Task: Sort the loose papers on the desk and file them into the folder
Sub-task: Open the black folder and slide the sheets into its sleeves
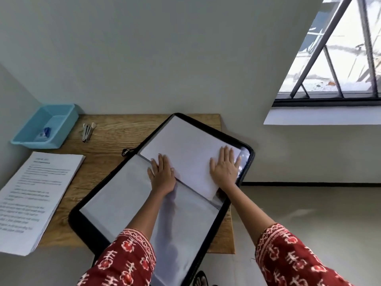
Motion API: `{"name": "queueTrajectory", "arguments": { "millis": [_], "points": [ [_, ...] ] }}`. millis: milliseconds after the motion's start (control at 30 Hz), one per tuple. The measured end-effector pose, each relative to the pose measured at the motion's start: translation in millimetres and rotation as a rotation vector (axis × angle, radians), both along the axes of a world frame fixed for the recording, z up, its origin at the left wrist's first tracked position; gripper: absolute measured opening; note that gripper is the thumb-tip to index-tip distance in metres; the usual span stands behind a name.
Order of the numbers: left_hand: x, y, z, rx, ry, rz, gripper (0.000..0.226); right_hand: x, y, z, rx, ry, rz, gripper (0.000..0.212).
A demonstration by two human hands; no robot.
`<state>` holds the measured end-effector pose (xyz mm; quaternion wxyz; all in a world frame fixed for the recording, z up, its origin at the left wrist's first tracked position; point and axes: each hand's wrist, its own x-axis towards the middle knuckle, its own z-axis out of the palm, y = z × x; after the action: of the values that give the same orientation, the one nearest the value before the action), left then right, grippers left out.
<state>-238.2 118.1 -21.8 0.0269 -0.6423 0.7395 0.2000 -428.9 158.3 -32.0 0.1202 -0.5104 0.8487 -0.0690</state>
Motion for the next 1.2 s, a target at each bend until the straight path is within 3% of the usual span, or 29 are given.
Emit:
{"name": "queueTrajectory", "arguments": {
  "millis": [100, 200, 267, 467, 567, 667, 733, 833, 1067, 1200],
  "points": [
    [-5, 9, 6, -0.109, -0.086, -0.070, 0.058, 16, -1, 13, 0.018, -0.023, -0.082, 0.063],
    [-18, 35, 4, -0.207, -0.055, -0.175, 0.054, 43, 11, 9, -0.061, -0.036, 0.139, 0.065],
    [-29, 57, 2, -0.185, 0.000, -0.193, 0.057, 46, 24, 2, -0.049, -0.060, 0.235, 0.082],
    [-26, 93, -4, -0.150, 0.007, -0.108, 0.090, -6, 50, -2, 0.009, -0.001, 0.075, 0.067],
    [-11, 102, -2, -0.122, -0.007, -0.049, 0.088, 1, 45, 18, -0.003, -0.003, -0.006, 0.064],
    [11, 116, 3, -0.064, -0.012, 0.026, 0.098, 36, 35, 31, -0.158, -0.037, 0.218, 0.078],
    [35, 119, 6, -0.049, -0.038, 0.125, 0.093, 73, 28, 37, -0.235, -0.088, 0.360, 0.077],
    [80, 118, 17, -0.053, -0.073, 0.280, 0.076, 127, 18, 46, -0.258, -0.175, 0.505, 0.073],
    [213, 113, 27, -0.123, -0.077, 0.534, 0.070, 251, -3, 48, -0.261, -0.351, 0.771, 0.063],
    [273, 98, 35, -0.090, -0.125, 0.616, 0.064, 310, -19, 43, -0.239, -0.347, 0.829, 0.040]
  ]
}}
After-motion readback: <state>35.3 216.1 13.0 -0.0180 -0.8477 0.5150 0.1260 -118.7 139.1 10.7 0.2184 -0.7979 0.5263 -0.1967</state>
